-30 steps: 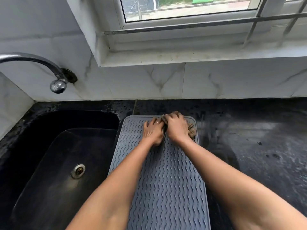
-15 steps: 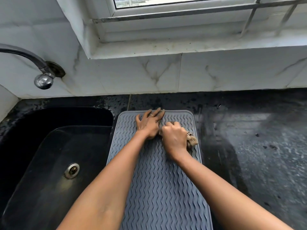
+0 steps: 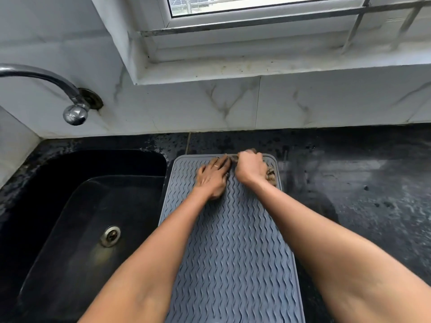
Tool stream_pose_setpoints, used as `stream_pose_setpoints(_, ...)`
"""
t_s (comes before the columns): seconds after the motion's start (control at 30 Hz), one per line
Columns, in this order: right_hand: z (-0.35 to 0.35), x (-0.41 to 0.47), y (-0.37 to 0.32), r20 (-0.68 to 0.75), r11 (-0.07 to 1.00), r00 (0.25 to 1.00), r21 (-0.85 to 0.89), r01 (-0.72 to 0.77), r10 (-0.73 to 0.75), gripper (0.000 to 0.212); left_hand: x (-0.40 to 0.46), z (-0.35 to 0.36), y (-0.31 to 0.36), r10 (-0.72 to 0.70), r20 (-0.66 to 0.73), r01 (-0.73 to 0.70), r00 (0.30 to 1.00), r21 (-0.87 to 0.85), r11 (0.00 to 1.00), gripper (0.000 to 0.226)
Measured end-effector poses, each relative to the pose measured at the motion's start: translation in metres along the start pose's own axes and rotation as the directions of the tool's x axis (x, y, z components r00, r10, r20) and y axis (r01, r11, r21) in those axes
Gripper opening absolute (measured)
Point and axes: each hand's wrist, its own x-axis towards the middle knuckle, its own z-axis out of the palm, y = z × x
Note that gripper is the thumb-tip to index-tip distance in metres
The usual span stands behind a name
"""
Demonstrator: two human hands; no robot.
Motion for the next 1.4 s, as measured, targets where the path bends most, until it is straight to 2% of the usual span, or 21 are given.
stream_pose_setpoints(0.13, 0.022, -0.029, -0.002, -0.147, 0.994, 0.986, -0.089, 0.066, -0.079, 0.026, 0.002, 0.003, 0.002, -0.042, 0.030, 0.042, 0.999, -0.007, 0.999, 0.054)
stream_pose_setpoints(0.23, 0.022, -0.058, 0.000, -0.236, 0.981, 0.960, -0.154, 0.115, -0.149, 0.007, 0.002, 0.004, 0.000, -0.038, 0.037, 0.038, 0.999, -0.009, 0.999, 0.054)
stream_pose_setpoints(0.3, 0.024, -0.078, 0.007, -0.290, 0.975, 0.935, -0.145, 0.166, -0.202, 0.017, 0.001, 0.004, 0.001, -0.036, 0.041, 0.037, 0.998, -0.007, 0.999, 0.055)
stream_pose_setpoints(0.4, 0.020, -0.103, 0.010, -0.247, 0.971, 0.942, -0.132, 0.198, -0.226, 0.021, 0.001, 0.000, 0.003, -0.043, 0.050, 0.043, 0.998, 0.011, 0.999, 0.056)
stream_pose_setpoints(0.5, 0.006, -0.090, 0.011, -0.159, 0.975, 0.969, -0.143, 0.168, -0.190, 0.012, -0.007, -0.007, 0.006, -0.011, 0.023, 0.009, 1.000, 0.067, 0.998, 0.055)
stream_pose_setpoints(0.57, -0.004, -0.071, 0.016, -0.185, 0.993, 0.976, -0.039, 0.110, -0.115, 0.012, -0.019, -0.006, 0.006, 0.021, -0.035, -0.019, 0.999, 0.066, 0.998, 0.055)
stream_pose_setpoints(0.63, -0.012, -0.053, 0.021, -0.205, 0.997, 0.975, -0.017, 0.082, -0.083, 0.016, -0.035, 0.001, 0.006, 0.039, -0.055, -0.038, 0.998, 0.026, 0.999, 0.055)
stream_pose_setpoints(0.77, -0.003, -0.043, 0.025, 0.017, 0.991, 0.992, -0.021, 0.129, -0.129, 0.034, -0.055, 0.018, 0.008, 0.030, -0.043, -0.030, 0.999, -0.008, 1.000, 0.055)
stream_pose_setpoints(0.8, 0.004, -0.050, 0.026, 0.009, 0.987, 0.988, -0.040, 0.156, -0.156, 0.035, -0.054, 0.020, 0.008, 0.025, -0.043, -0.025, 0.999, -0.002, 1.000, 0.055)
stream_pose_setpoints(0.97, 0.031, -0.120, 0.027, -0.229, 0.985, 0.958, -0.031, 0.171, -0.173, 0.025, -0.051, 0.020, 0.010, 0.005, -0.026, -0.005, 1.000, 0.012, 1.000, 0.054)
stream_pose_setpoints(1.07, 0.030, -0.148, 0.027, -0.285, 0.984, 0.942, -0.075, 0.161, -0.176, 0.018, -0.051, 0.020, 0.010, 0.011, 0.007, -0.011, 1.000, -0.012, 1.000, 0.054)
stream_pose_setpoints(1.13, 0.022, -0.150, 0.025, -0.224, 0.989, 0.964, -0.072, 0.130, -0.143, 0.014, -0.051, 0.016, 0.012, 0.020, 0.028, -0.019, 0.999, -0.042, 0.999, 0.054)
stream_pose_setpoints(1.2, 0.012, -0.135, 0.024, -0.167, 0.997, 0.983, 0.026, 0.078, -0.072, 0.010, -0.057, 0.013, 0.016, 0.045, -0.015, -0.046, 0.999, -0.070, 0.996, 0.052)
stream_pose_setpoints(1.3, -0.005, -0.109, 0.024, -0.229, 0.982, 0.973, 0.187, 0.034, 0.010, 0.017, -0.081, 0.017, 0.024, 0.059, -0.162, -0.085, 0.985, -0.156, 0.984, 0.051)
stream_pose_setpoints(1.33, -0.009, -0.099, 0.024, -0.223, 0.981, 0.975, 0.187, 0.053, -0.010, 0.022, -0.091, 0.021, 0.025, 0.047, -0.186, -0.081, 0.981, -0.183, 0.980, 0.053)
stream_pose_setpoints(1.4, -0.012, -0.084, 0.021, -0.104, 0.987, 0.991, 0.134, 0.093, -0.080, 0.034, -0.106, 0.029, 0.025, 0.028, -0.157, -0.064, 0.987, -0.234, 0.970, 0.059)
